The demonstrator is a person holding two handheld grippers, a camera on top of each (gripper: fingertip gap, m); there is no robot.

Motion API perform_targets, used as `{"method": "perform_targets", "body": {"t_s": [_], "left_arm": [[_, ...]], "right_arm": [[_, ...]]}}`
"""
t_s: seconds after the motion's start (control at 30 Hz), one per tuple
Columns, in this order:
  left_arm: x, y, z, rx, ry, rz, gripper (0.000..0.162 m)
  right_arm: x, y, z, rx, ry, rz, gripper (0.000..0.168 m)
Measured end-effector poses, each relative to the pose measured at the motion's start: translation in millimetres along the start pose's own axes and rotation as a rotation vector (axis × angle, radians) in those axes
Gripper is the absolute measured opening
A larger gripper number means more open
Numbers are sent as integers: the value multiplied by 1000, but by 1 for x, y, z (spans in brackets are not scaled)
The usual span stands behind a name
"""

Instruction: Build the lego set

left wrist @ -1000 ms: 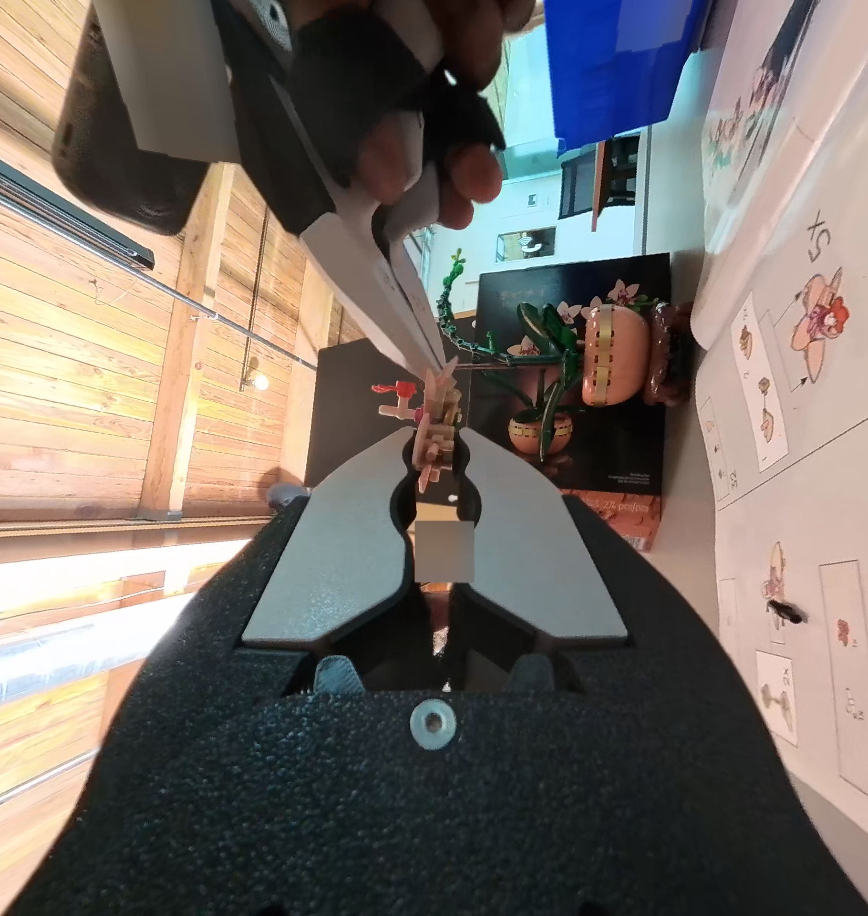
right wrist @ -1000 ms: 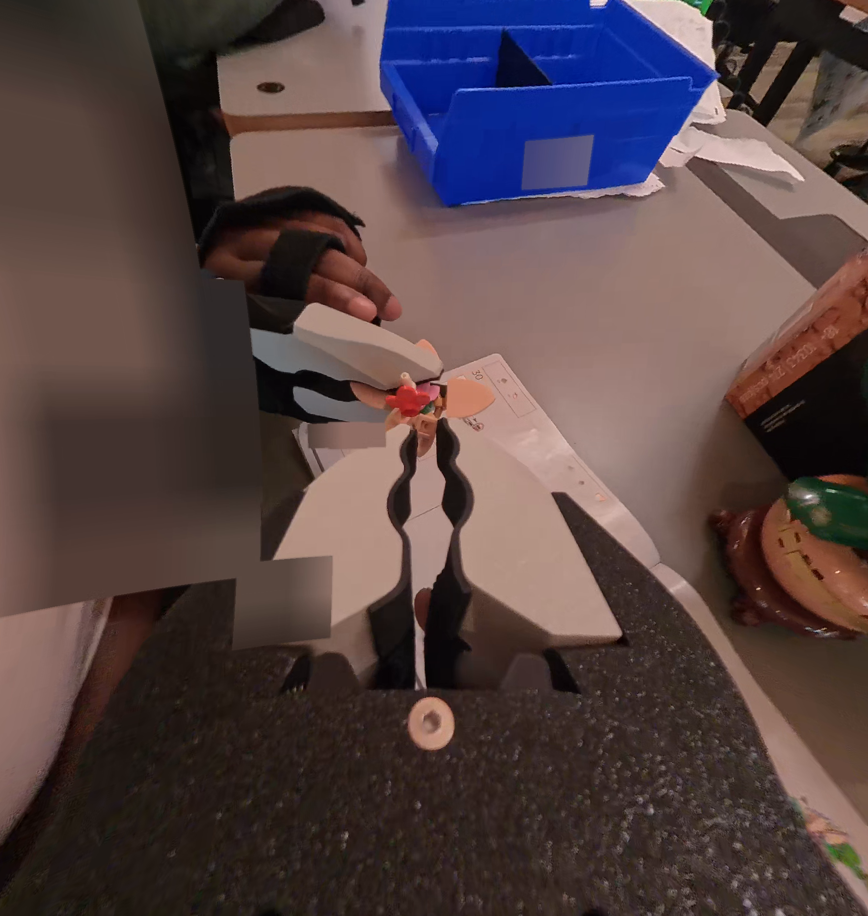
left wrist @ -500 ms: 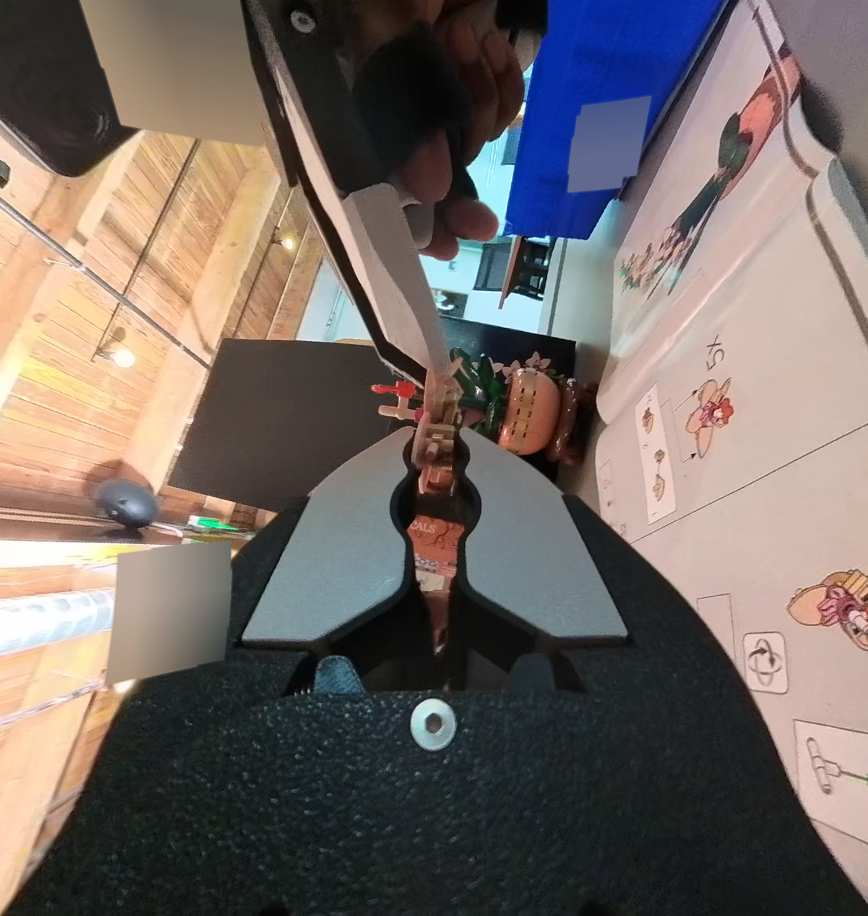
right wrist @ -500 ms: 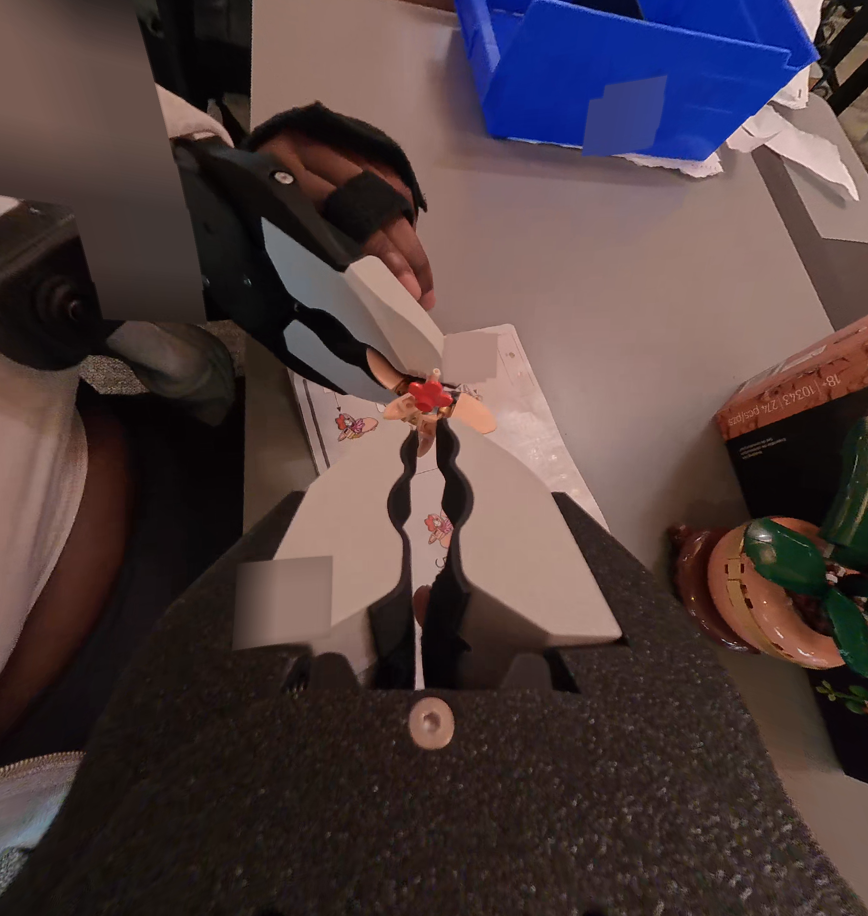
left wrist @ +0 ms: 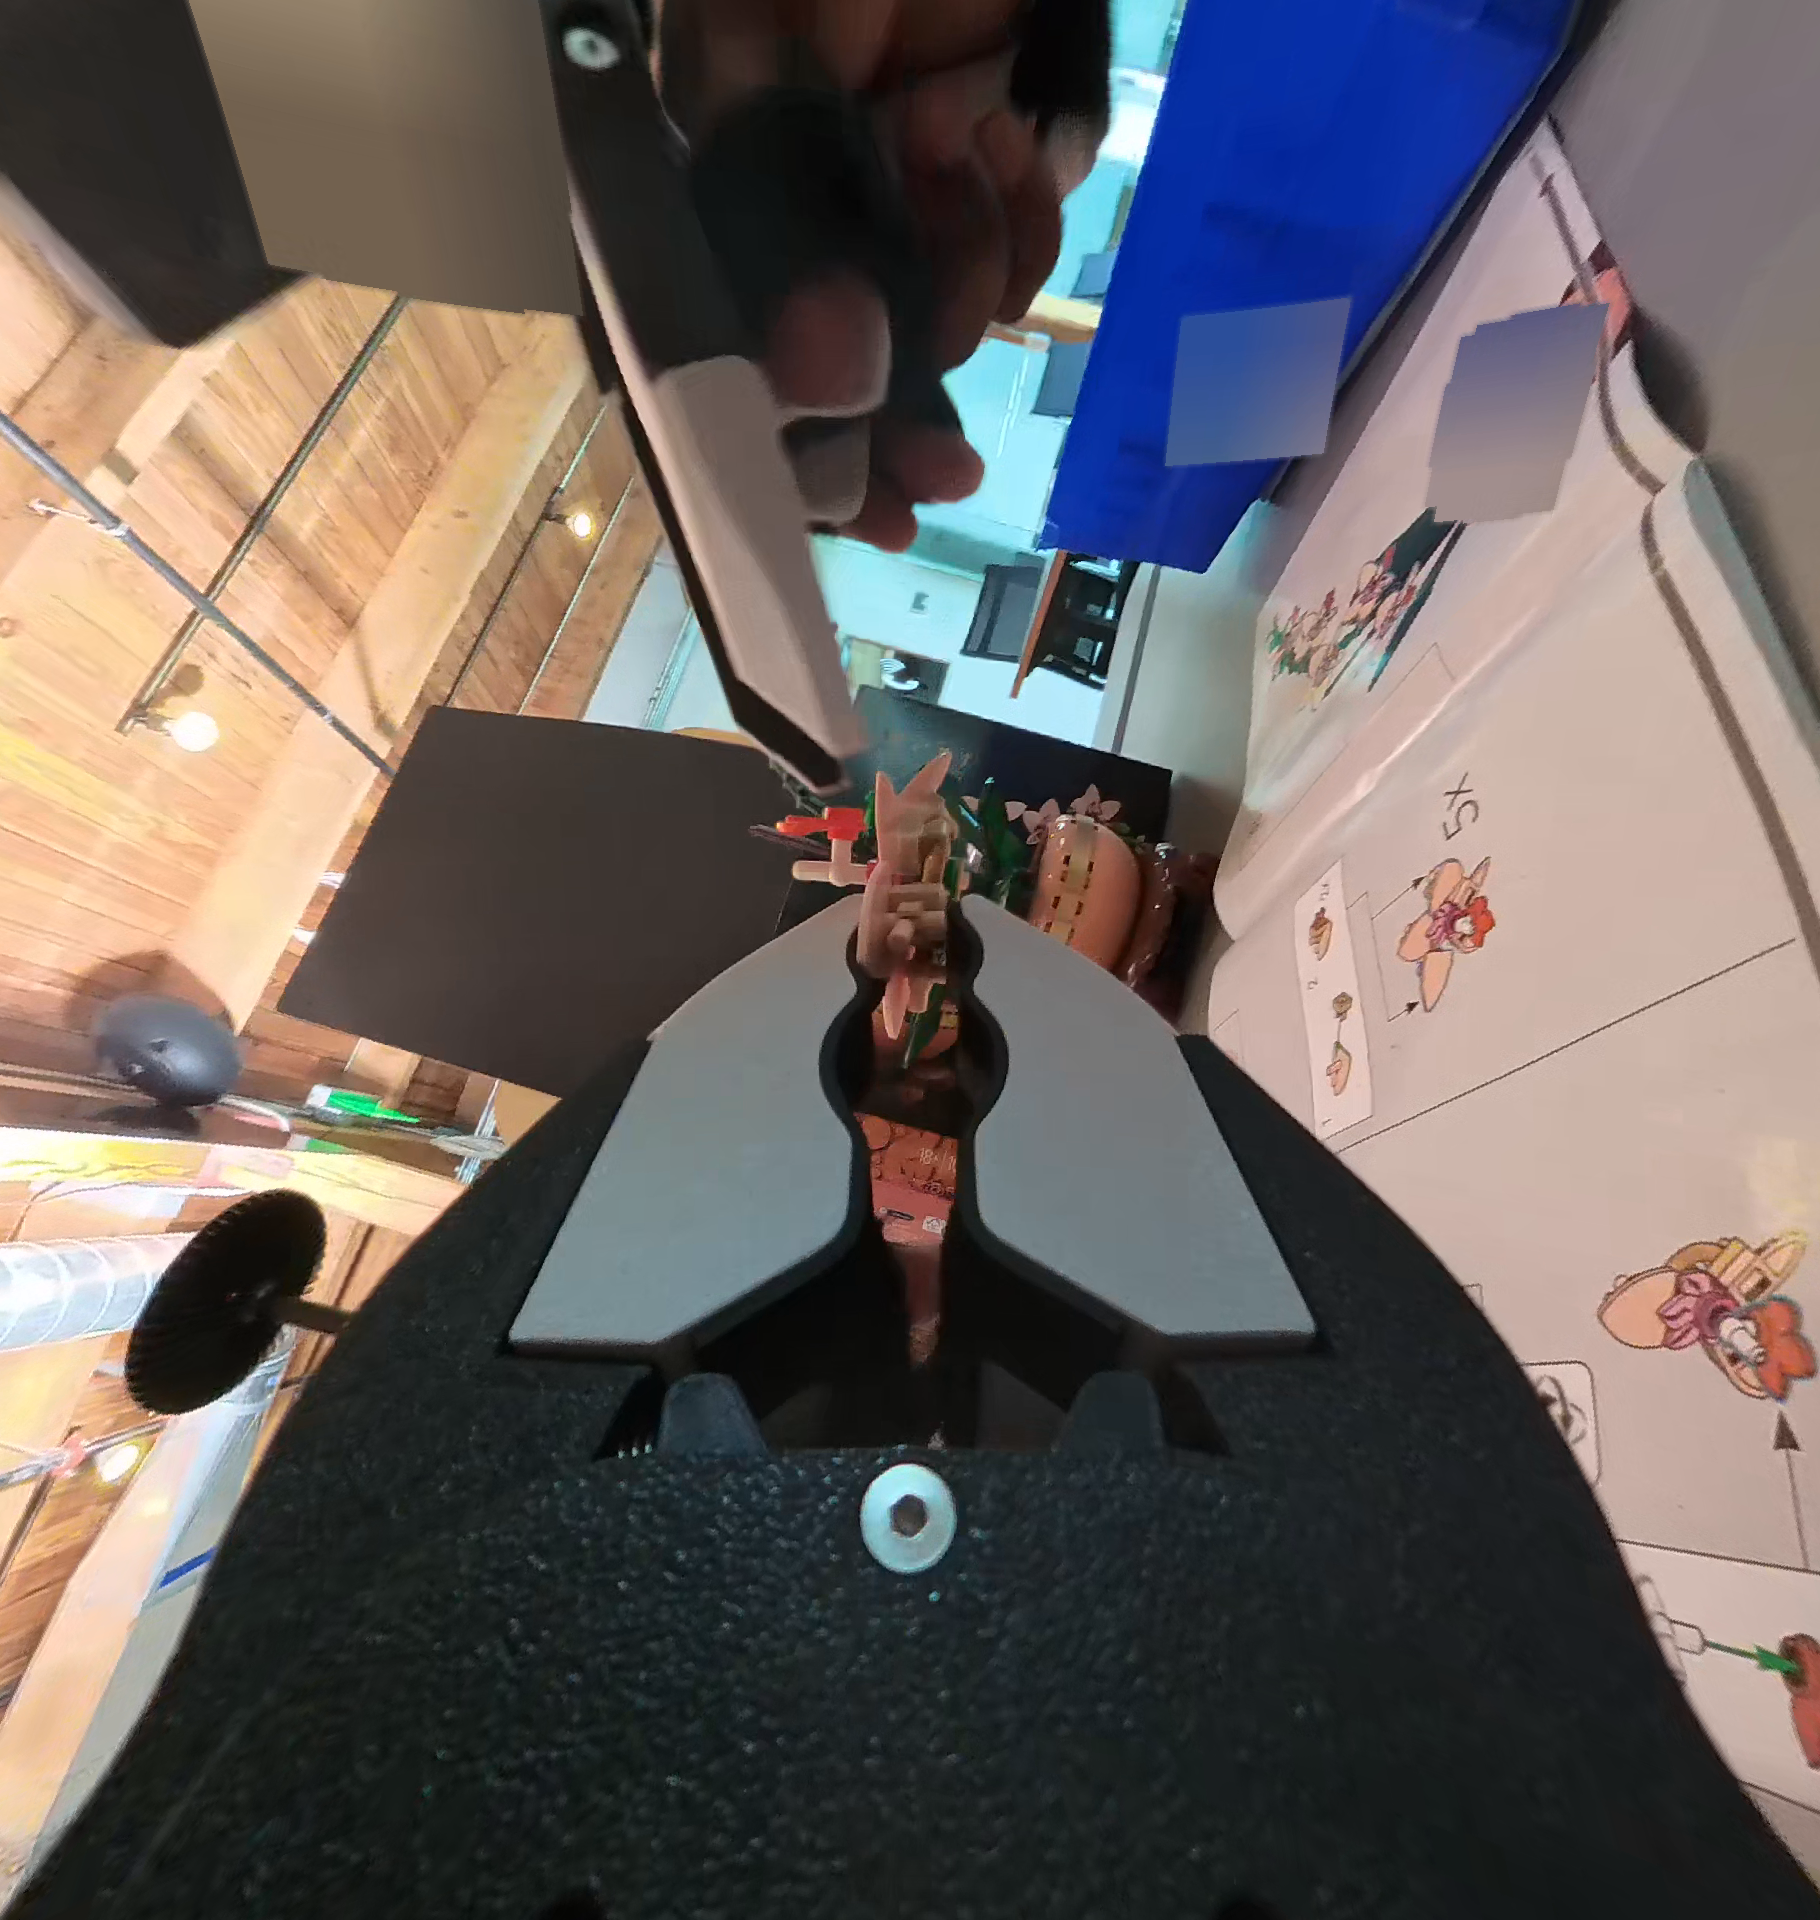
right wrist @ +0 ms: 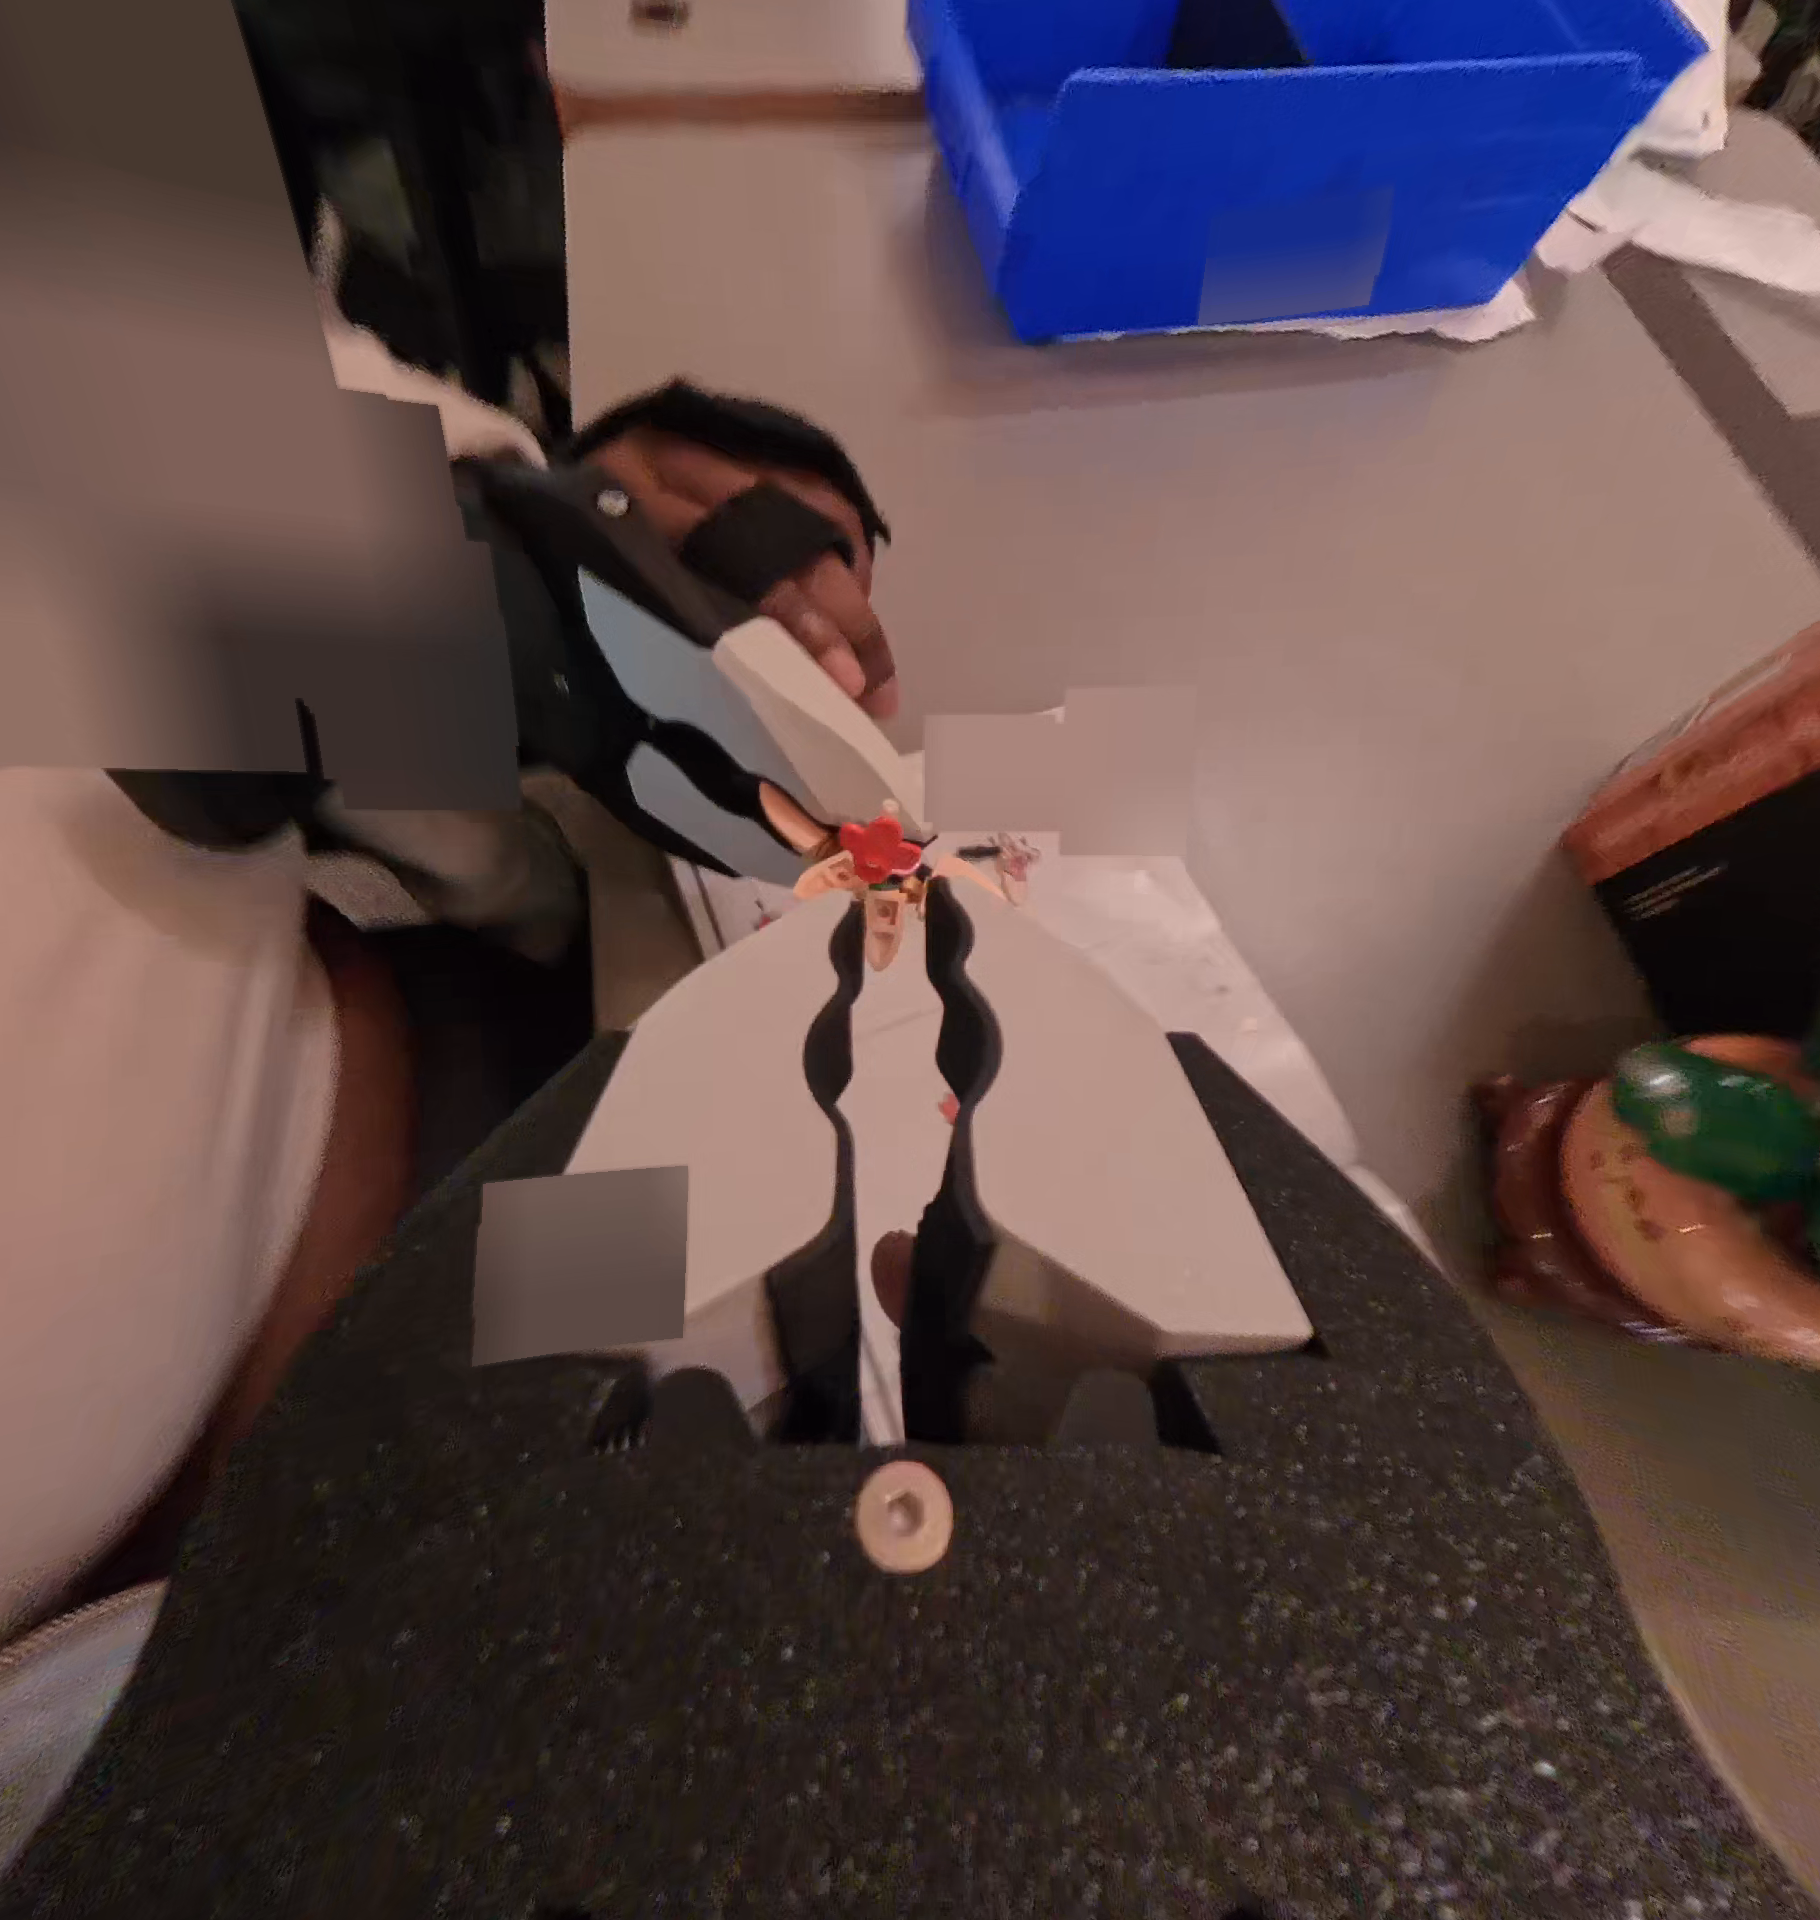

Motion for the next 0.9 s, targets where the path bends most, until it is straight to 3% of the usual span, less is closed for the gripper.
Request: {"method": "perform_targets", "body": {"t_s": [0.1, 0.2, 0.37, 0.9], "left_arm": [[-1, 0, -1, -11, -3, 8, 9], [-2, 1, -2, -13, -1, 11, 10], [-3, 2, 0, -2, -9, 14, 9], [-8, 1, 12, 99, -47, 62, 9]], "right_arm": [[7, 0, 4, -41, 201, 51, 17], [14, 5, -1, -86, 271, 48, 19], [16, 9, -5, -56, 188, 5, 8], [25, 12, -13, -40, -203, -163, 7]]}}
Point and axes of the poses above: each gripper's, where its closed fingertips meet, y out along the fingers, x out of its underside, z = x × y across the jaws, the point moved 1 cm from there along -y, back along the fingers, and after that the axes turned 6 degrees about -y, right-handed, at the moved point
